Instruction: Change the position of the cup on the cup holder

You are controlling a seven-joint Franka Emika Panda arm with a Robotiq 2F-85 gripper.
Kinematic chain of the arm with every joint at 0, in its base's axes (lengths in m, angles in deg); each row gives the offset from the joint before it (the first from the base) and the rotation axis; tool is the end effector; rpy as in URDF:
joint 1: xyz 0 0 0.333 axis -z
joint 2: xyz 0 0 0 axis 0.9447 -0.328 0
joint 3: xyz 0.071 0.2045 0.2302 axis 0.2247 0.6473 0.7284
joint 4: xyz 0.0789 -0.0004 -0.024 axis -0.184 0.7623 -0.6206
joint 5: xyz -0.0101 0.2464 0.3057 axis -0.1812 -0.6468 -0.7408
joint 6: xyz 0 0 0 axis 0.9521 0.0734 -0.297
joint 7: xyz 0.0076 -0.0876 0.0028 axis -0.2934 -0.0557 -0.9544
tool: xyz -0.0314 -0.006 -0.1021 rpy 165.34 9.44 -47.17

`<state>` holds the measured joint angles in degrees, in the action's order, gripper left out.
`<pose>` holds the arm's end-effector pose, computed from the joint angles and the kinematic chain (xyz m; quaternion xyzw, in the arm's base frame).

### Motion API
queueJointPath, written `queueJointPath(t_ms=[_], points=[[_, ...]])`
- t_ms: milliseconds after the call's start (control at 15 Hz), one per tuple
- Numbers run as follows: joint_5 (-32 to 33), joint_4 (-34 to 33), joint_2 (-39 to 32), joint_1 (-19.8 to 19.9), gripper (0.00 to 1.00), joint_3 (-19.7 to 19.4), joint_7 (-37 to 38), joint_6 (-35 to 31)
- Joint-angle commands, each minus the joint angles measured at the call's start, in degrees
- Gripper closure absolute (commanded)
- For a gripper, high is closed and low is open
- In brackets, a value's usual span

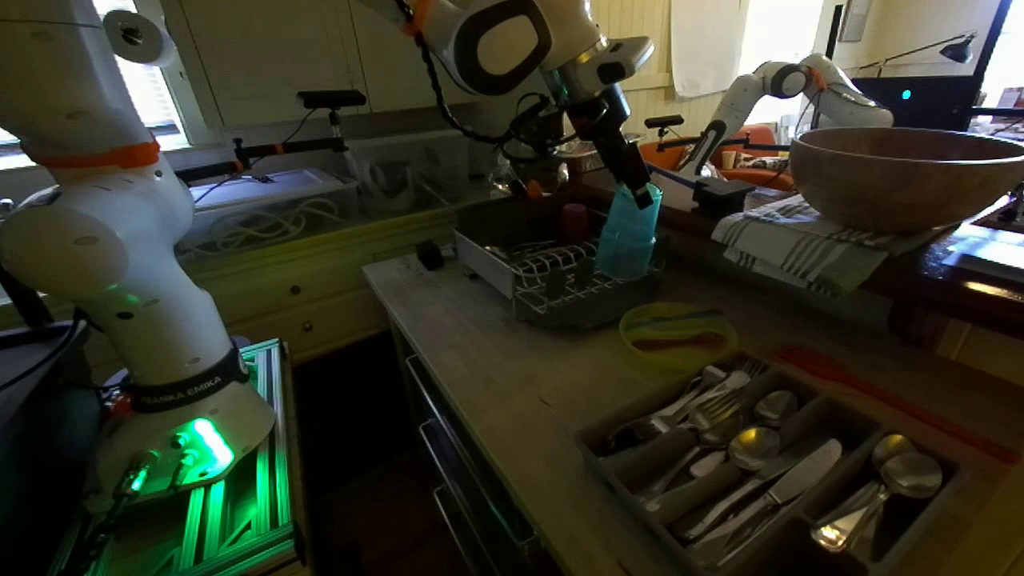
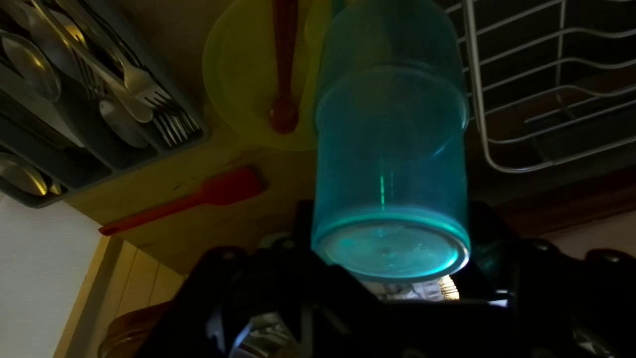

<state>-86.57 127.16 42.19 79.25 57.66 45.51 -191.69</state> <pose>0.5557 -0.1557 0.4396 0.9507 -0.1850 0.2482 0.0201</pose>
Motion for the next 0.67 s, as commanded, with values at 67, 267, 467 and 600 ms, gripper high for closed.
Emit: queueJointPath(t_ms=[67, 267, 467, 600], points=[[2.74, 0.89, -1.04, -0.65, 0.49, -0.18, 3.14, -2.02], [3.33, 1.34, -1.32, -0.9, 0.49, -0.15, 3.89, -2.08], [3.69, 1.83, -1.66, -1.16, 0.49, -0.13, 4.38, -2.11], [3.8, 2.11, -1.98, -1.33, 0.49, -0.14, 4.6, -2.1]])
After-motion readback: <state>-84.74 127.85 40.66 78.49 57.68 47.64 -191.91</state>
